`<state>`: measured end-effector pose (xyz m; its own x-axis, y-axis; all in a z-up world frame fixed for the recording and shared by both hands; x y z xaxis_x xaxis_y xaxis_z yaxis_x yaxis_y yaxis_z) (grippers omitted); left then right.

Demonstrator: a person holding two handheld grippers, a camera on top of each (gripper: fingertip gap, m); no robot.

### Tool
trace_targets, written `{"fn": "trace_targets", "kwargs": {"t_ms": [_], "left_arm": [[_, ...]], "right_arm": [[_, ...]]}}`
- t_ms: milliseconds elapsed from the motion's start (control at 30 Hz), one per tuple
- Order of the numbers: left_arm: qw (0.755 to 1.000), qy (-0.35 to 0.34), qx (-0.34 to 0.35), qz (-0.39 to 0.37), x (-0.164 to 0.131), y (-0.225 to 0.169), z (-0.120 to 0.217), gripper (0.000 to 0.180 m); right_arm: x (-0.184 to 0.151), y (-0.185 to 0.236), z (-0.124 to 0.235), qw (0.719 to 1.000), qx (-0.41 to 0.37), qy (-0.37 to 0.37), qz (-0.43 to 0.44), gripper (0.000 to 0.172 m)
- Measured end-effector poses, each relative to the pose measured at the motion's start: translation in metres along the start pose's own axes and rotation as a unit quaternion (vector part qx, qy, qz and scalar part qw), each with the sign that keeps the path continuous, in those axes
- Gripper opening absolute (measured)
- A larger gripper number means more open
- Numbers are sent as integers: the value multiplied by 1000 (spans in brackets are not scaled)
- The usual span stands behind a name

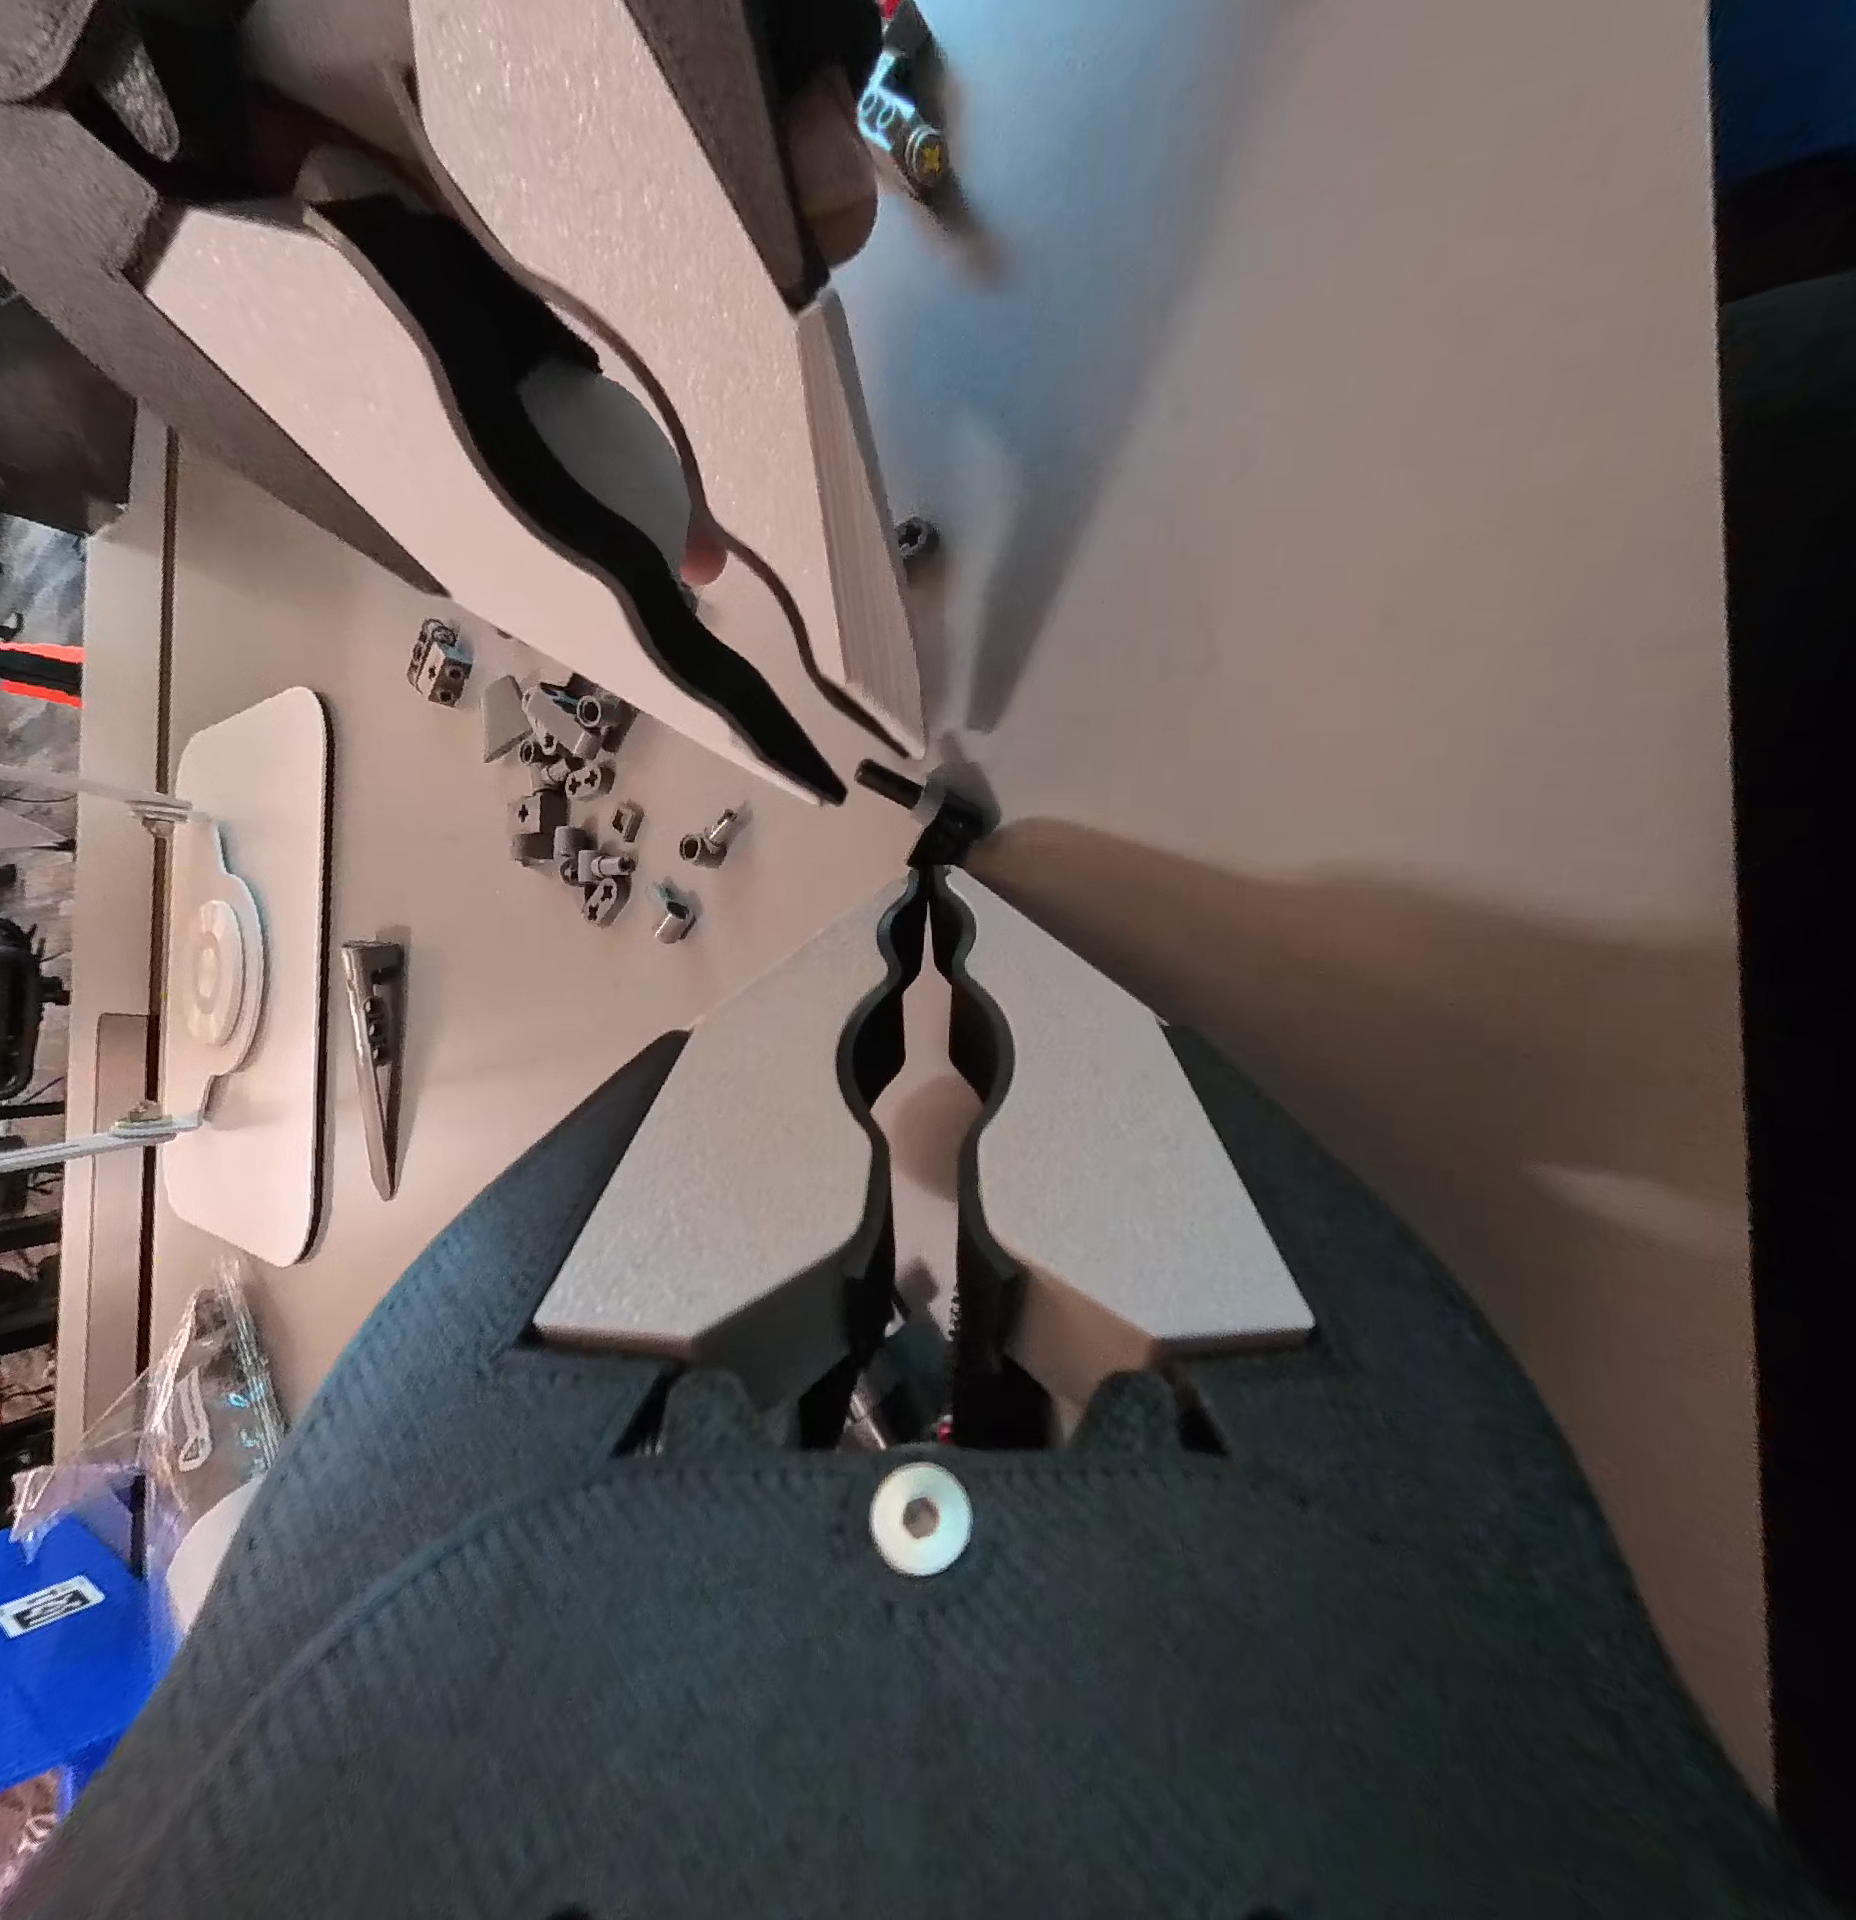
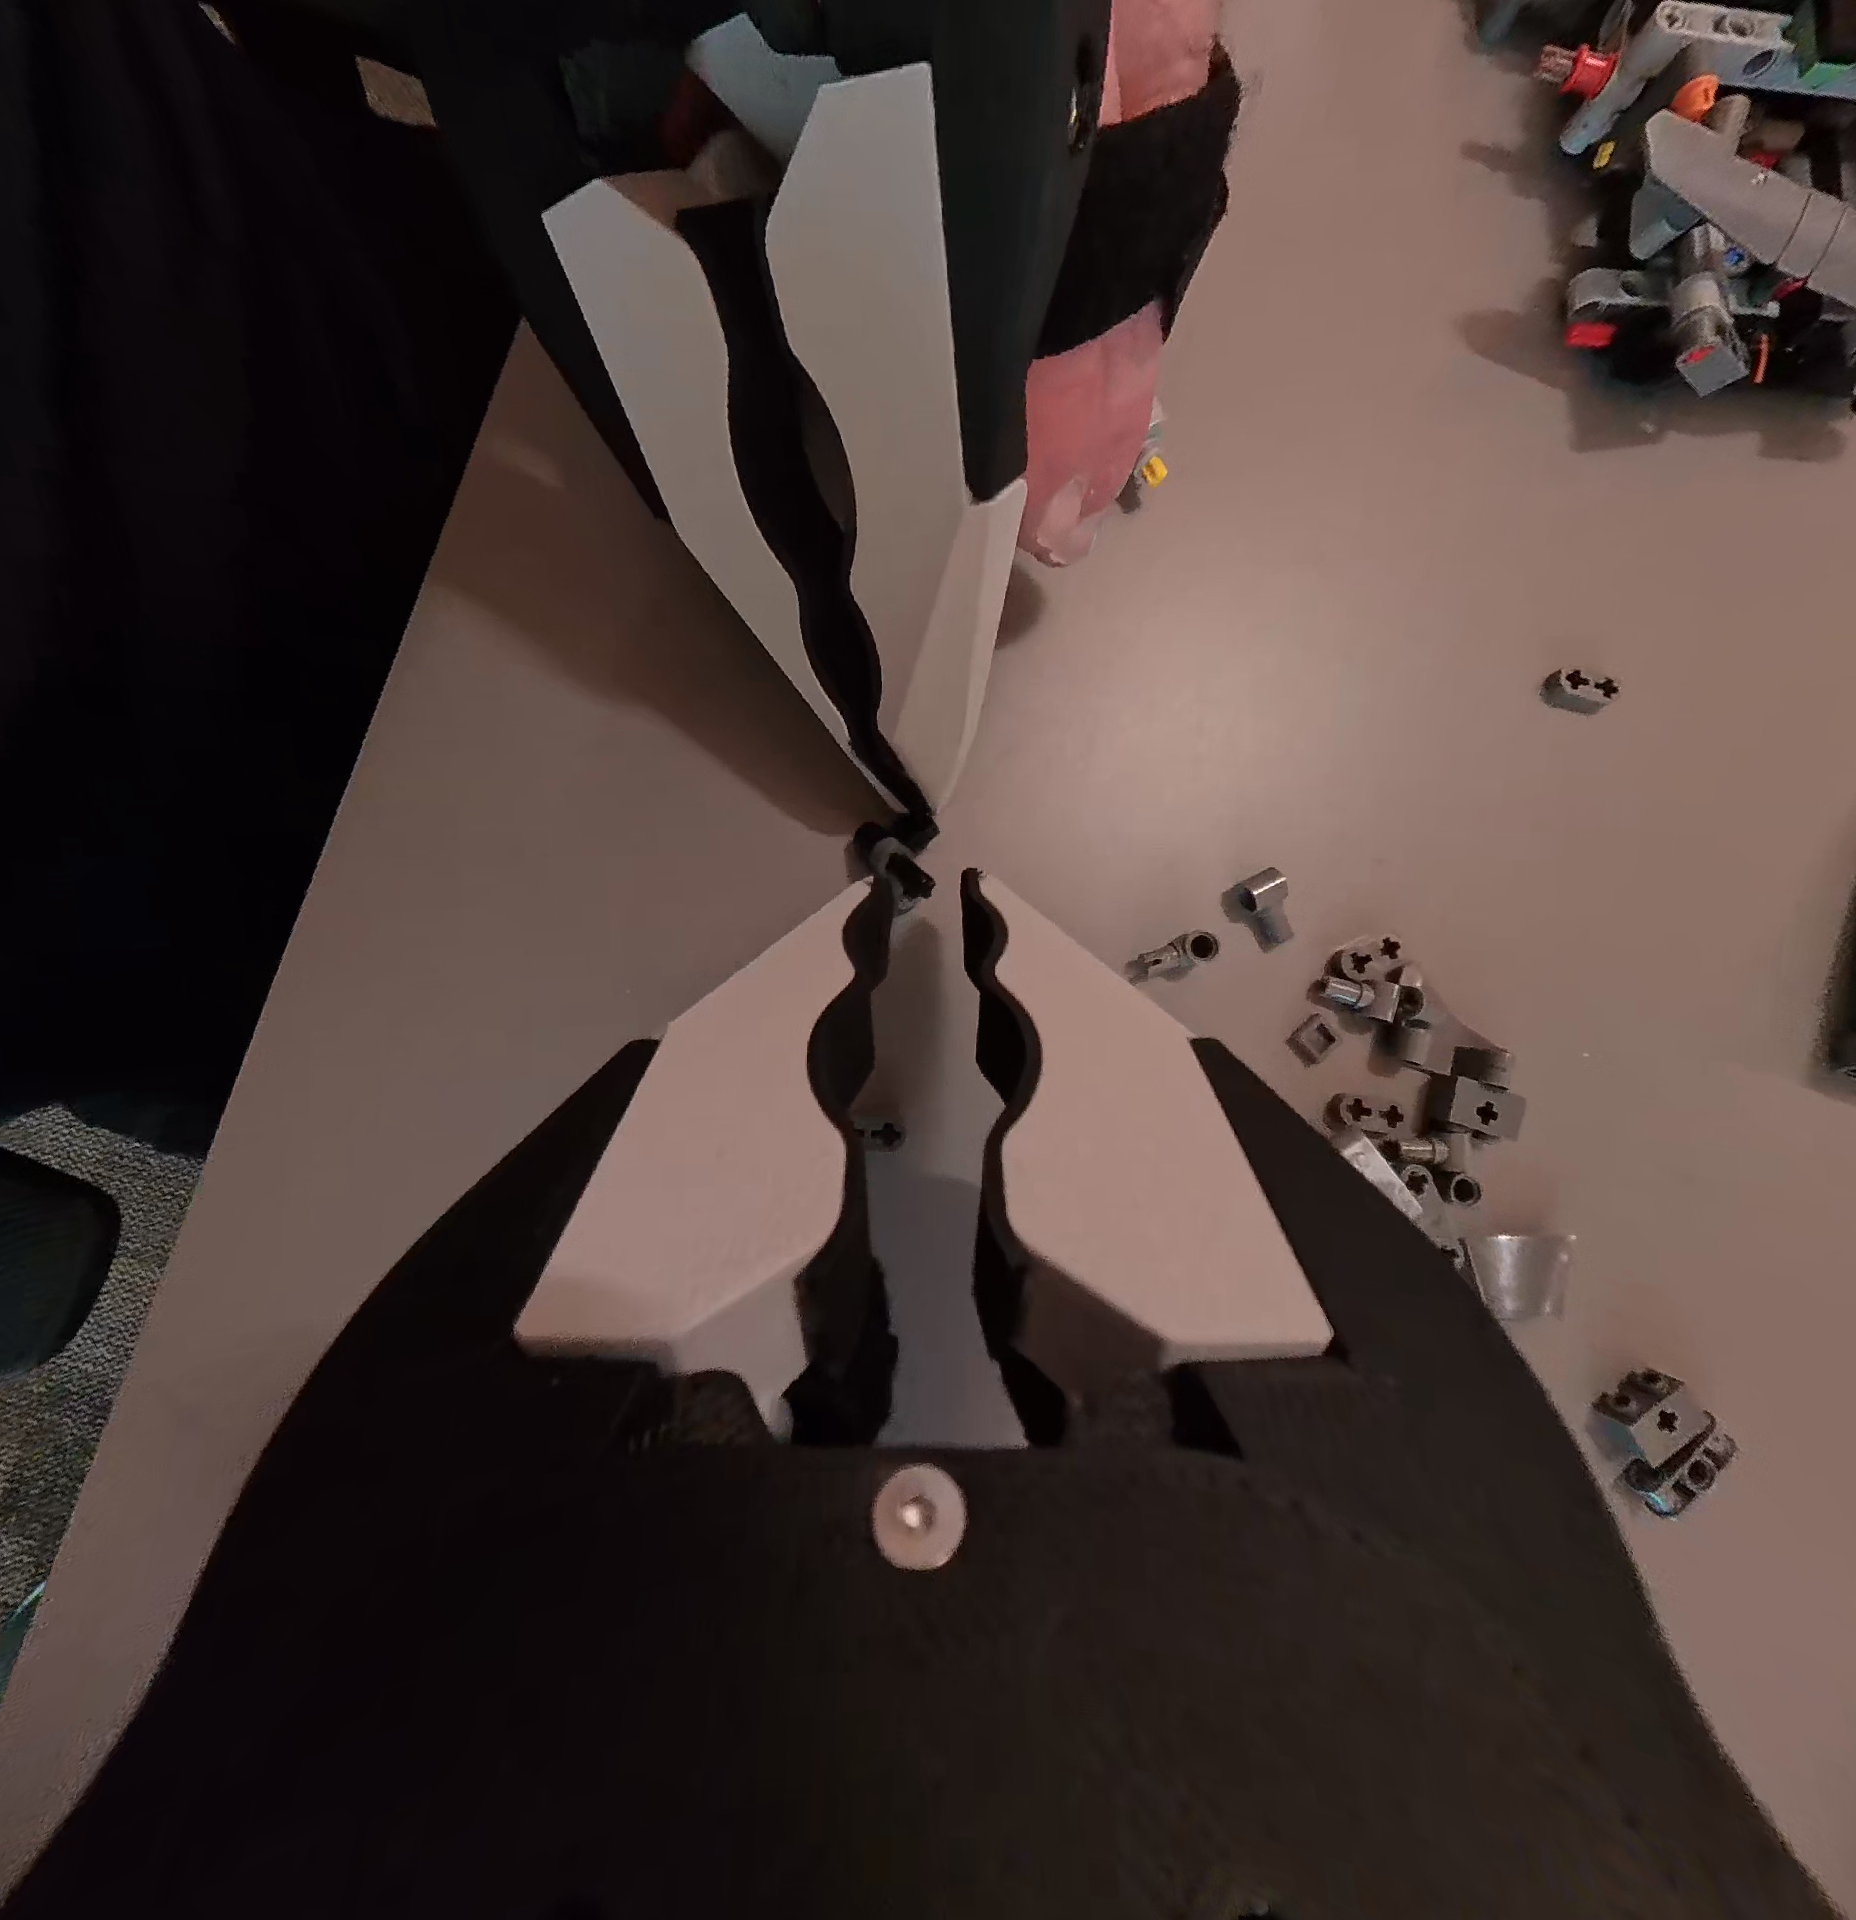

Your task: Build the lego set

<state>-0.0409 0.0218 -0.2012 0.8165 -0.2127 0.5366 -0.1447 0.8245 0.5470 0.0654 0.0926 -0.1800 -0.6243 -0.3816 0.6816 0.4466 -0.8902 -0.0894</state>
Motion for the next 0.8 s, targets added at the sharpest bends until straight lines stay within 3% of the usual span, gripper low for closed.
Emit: {"fn": "trace_targets", "kwargs": {"t_ms": [300, 800], "left_arm": [[1000, 1, 0, -5, 2, 0, -4, 0], [1000, 7, -23, -4, 3, 11, -7, 3]], "right_arm": [[3, 2, 2, 1000, 1, -1, 6, 1], [8, 3, 2, 998, -4, 67, -6, 1]]}}
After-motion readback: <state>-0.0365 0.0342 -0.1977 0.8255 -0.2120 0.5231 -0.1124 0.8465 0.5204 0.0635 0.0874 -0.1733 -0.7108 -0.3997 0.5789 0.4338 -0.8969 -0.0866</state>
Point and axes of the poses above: each gripper's, where its closed fingertips meet, z back along the fingers, x out of its top, y = z × x across the jaws, the point moved 9 cm from there along z, back along the fingers, and after that the axes turned 5 degrees about -y, right-handed, at the moved point
